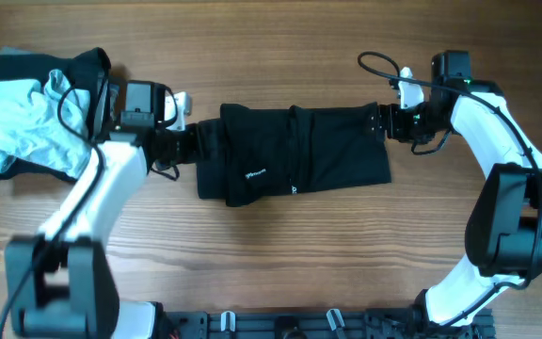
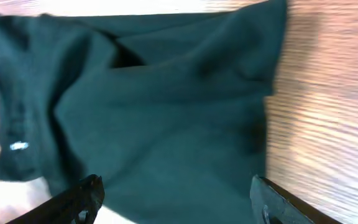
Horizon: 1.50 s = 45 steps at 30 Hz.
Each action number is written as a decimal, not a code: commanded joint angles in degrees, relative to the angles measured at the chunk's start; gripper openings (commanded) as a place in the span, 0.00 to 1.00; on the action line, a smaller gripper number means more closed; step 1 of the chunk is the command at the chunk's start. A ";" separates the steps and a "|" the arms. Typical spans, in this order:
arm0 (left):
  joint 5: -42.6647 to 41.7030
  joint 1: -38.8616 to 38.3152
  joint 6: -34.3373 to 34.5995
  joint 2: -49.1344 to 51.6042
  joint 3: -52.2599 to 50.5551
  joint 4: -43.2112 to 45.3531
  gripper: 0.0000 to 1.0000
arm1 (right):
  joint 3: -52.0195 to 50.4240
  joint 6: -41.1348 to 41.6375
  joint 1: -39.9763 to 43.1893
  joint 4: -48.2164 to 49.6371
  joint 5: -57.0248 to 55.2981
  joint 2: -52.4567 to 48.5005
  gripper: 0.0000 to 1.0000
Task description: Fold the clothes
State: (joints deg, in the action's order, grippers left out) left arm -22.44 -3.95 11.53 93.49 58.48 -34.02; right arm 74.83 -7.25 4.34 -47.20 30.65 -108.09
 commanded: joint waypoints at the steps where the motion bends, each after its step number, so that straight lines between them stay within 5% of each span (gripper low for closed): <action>1: -6.29 3.54 -3.69 9.07 0.68 1.22 1.00 | 0.28 -1.64 0.17 -1.11 8.09 4.57 0.81; 10: -11.58 4.04 -14.40 19.74 0.68 2.01 1.00 | 0.28 1.31 0.13 -1.92 8.87 9.33 0.82; 18: -15.47 -2.97 -14.36 26.47 0.68 4.85 0.97 | 0.28 3.15 0.13 -1.40 8.85 9.33 0.80; 22: -13.14 -6.05 -14.05 26.47 0.68 4.68 0.71 | 0.28 5.57 0.13 0.44 8.85 9.33 0.79; 24: -11.17 -5.92 -13.64 26.47 0.68 4.44 0.53 | 0.28 6.58 0.13 1.70 8.85 9.33 0.79; 25: -11.08 -5.90 -12.48 26.36 0.70 3.15 0.29 | 0.28 7.65 0.13 1.99 8.85 9.33 0.79; 27: -11.10 -5.20 -9.42 25.46 1.25 1.44 0.17 | 0.28 7.69 0.13 1.60 8.87 9.33 0.78; 35: -4.44 1.81 -11.30 18.25 32.57 -35.15 0.04 | 0.28 8.94 0.20 2.58 8.87 10.91 0.75; 45: -2.97 -14.08 -6.54 19.12 37.11 -31.30 0.08 | 0.28 9.40 0.24 4.66 8.83 16.98 0.75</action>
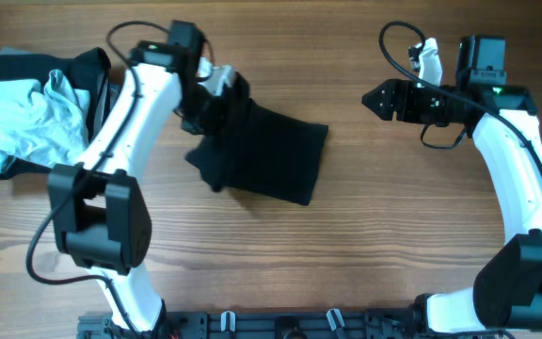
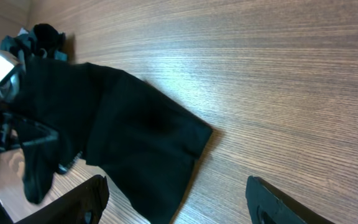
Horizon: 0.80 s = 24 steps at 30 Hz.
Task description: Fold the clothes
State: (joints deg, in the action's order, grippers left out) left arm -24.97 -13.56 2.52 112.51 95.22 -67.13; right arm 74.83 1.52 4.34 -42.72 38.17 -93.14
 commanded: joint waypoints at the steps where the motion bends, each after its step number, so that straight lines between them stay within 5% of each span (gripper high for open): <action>1: -0.42 -6.49 2.45 0.11 0.37 2.80 0.08 | 0.28 0.63 0.24 0.09 1.31 2.27 0.76; 4: 0.37 -12.02 3.19 0.87 0.37 5.05 0.09 | 0.28 1.62 0.26 0.04 1.29 2.36 0.76; 7: 2.62 -16.61 4.59 3.41 0.37 6.03 0.35 | 0.28 2.36 0.35 -0.07 1.33 2.40 0.76; 9: 2.89 -17.35 4.59 4.48 0.37 6.25 0.69 | 0.28 2.54 0.35 -0.37 1.33 2.40 0.77; 10: 4.24 -17.25 4.61 4.52 0.37 5.99 0.71 | 0.28 2.49 0.35 -0.59 1.33 2.40 0.77; 16: 5.53 -9.14 5.44 1.73 2.40 0.20 0.72 | 0.28 1.36 -0.55 -2.12 1.33 2.40 0.76; 20: 1.60 -1.09 5.44 1.16 2.40 0.15 0.72 | 0.24 -0.98 -8.44 -4.42 -2.58 1.70 0.66; 21: -1.05 0.42 5.38 1.16 2.40 0.48 0.68 | -0.07 0.68 -10.95 -4.42 -5.09 1.18 0.60; 24: -5.44 3.26 4.35 1.16 2.40 1.97 0.17 | -1.40 2.95 -19.78 -3.69 -8.02 -2.29 0.28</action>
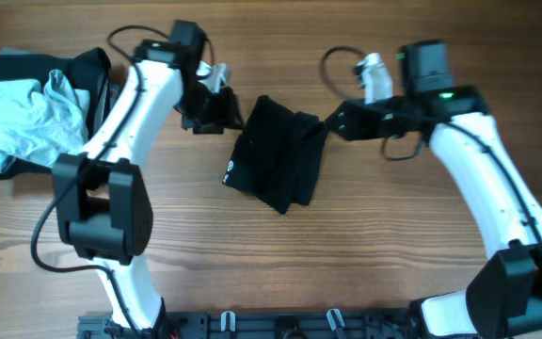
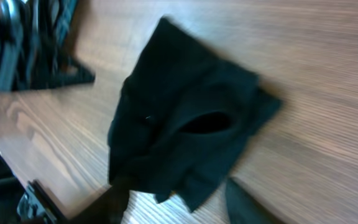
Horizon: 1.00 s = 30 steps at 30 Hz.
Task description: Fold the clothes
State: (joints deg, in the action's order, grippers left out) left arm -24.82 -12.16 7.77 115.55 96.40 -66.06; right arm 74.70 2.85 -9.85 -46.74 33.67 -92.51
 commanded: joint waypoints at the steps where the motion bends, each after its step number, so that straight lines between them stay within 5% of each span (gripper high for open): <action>1: -5.40 1.92 -2.95 -1.88 1.22 0.92 0.10 | -1.29 1.90 -8.37 0.48 -4.46 -4.61 0.15; 3: -5.14 1.90 -3.06 -1.86 1.20 0.94 0.06 | -1.29 6.16 -11.58 2.16 -6.01 -7.50 0.04; 8: -3.80 2.05 -3.06 -1.86 1.20 2.03 0.04 | -1.29 7.76 -16.85 9.92 -3.67 -15.06 0.04; 12: -3.82 2.05 -3.04 -1.86 1.20 2.64 0.06 | -1.16 16.31 -15.13 2.67 -39.19 -16.79 0.04; 15: -3.82 2.05 -3.04 -1.86 1.20 2.62 0.08 | 0.76 16.57 -8.28 -8.87 -40.92 -14.97 0.04; 16: -3.82 2.05 -3.04 -1.86 1.20 2.62 0.11 | 0.76 13.46 -6.75 -9.11 -36.81 -14.19 0.08; 17: -3.82 2.05 -3.04 -1.86 1.20 2.58 0.19 | 0.79 3.21 -4.61 -8.44 -24.92 -12.59 0.27; 19: -3.82 2.05 -3.04 -1.86 1.20 2.19 0.24 | 0.79 1.75 -3.74 -7.85 -18.08 -11.30 0.28; 20: -3.80 2.05 -3.04 -1.86 1.16 2.01 0.23 | 0.79 -5.44 -3.67 -7.04 -8.50 -10.32 0.32; 21: -3.80 2.05 -3.06 -1.86 1.11 2.03 0.22 | 0.79 -7.78 -3.69 -6.54 -2.19 -9.97 0.52; 23: -3.61 2.05 -3.06 -1.86 1.11 2.19 0.22 | 0.72 -5.16 -3.69 -6.16 -0.61 -10.38 0.69; 25: -3.61 2.05 -3.04 -1.86 1.11 2.21 0.22 | 0.66 -4.13 -3.89 -5.60 -0.59 -11.32 0.61; 27: -3.61 2.05 -3.04 -1.86 1.11 2.23 0.23 | 0.59 -4.13 -4.72 -4.46 -0.63 -13.22 0.26; 30: -3.63 2.05 -3.04 -1.86 1.11 2.21 0.23 | 0.59 -4.63 -5.88 -4.24 -0.57 -15.19 0.26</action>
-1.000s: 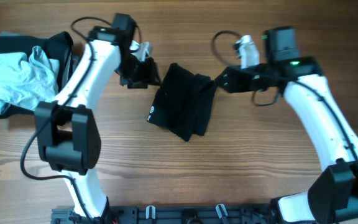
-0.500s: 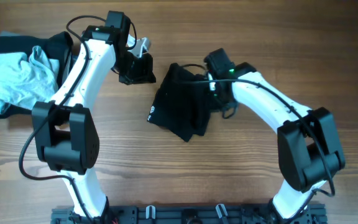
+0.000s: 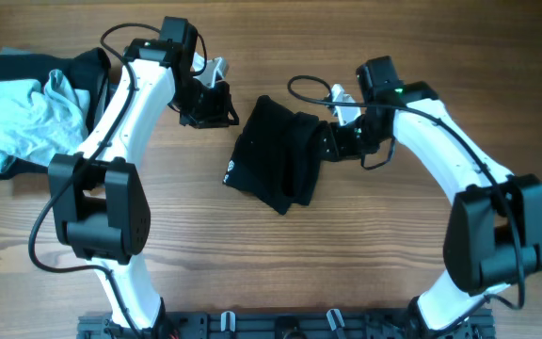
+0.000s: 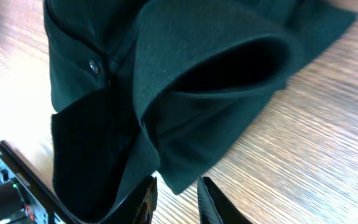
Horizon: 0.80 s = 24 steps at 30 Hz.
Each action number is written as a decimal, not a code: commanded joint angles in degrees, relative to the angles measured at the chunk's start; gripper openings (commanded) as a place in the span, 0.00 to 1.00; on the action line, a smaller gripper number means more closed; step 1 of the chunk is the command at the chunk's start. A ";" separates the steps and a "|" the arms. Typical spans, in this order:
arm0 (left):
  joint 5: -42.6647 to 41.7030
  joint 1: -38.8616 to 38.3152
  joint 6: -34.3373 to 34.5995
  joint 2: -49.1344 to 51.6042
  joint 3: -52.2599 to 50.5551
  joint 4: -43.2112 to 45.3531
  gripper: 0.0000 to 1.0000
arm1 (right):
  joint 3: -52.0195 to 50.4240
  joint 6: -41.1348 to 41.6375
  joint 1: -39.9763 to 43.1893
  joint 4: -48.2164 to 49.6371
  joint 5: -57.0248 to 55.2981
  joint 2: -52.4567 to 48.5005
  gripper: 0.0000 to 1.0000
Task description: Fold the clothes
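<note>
A black garment [image 3: 276, 155] lies folded in a rough bundle on the middle of the wooden table. In the right wrist view the black garment [image 4: 166, 81] fills the frame, with a rolled fold open toward me and a small button [image 4: 93, 65]. My right gripper [image 3: 326, 141] is at the bundle's right edge. Seen from the wrist, the right gripper [image 4: 176, 199] has its jaws drawn close together, with a corner of the cloth between them. My left gripper [image 3: 222, 105] is just off the garment's upper left, spread open and empty.
A pile of clothes [image 3: 26, 113], a pale blue-grey piece on a black one, lies at the table's far left. The left arm reaches over from beside it. Bare wood table [image 3: 393, 245] lies in front of the garment and to its right.
My right gripper has moved in to the garment's right edge, and its jaws have narrowed from wide open onto the cloth. The left gripper has shifted slightly. The garment lies where it was.
First the black garment was stretched wide between both grippers. Then my left gripper held it bunched at the left while the right stood open and away. Then it lay folded in the middle, let go by the left. Now the right grips its edge.
</note>
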State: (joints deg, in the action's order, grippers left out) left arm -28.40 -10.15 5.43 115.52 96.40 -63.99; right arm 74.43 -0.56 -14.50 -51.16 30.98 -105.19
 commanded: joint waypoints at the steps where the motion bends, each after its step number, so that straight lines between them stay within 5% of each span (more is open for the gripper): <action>1: -0.04 0.04 -0.70 -1.84 1.11 0.13 0.23 | 0.85 -2.56 -1.90 0.39 2.12 -2.75 0.26; 5: -0.04 0.04 -0.70 -1.84 1.11 0.17 0.24 | 0.85 -3.26 -3.76 2.01 1.92 -3.26 0.30; 8: -0.04 0.04 -0.70 -1.84 1.11 0.24 0.24 | 0.83 0.13 -3.82 3.43 -2.05 -3.39 0.04; 18: -0.02 0.04 -0.70 -1.84 1.11 0.20 0.24 | 0.83 1.07 -3.80 4.61 -10.56 -3.37 0.04; 19: -0.02 0.04 -0.70 -1.84 1.11 0.20 0.24 | 0.83 -2.01 -3.80 3.91 -5.70 -3.37 0.15; 20: -0.02 0.04 -0.70 -1.84 1.11 0.20 0.24 | 0.83 -3.98 -3.82 3.37 -1.64 -3.37 0.40; 21: -0.02 0.04 -0.70 -1.84 1.11 0.20 0.25 | 0.83 -5.55 -3.82 2.78 2.16 -3.37 0.53; 24: -0.02 0.04 -0.70 -1.84 1.11 0.35 0.25 | 0.83 -5.84 -4.55 1.81 3.43 -3.80 0.56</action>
State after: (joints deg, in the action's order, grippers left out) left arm -28.40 -10.15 5.43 115.52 96.40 -63.86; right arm 74.46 -3.90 -18.28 -48.84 29.02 -107.77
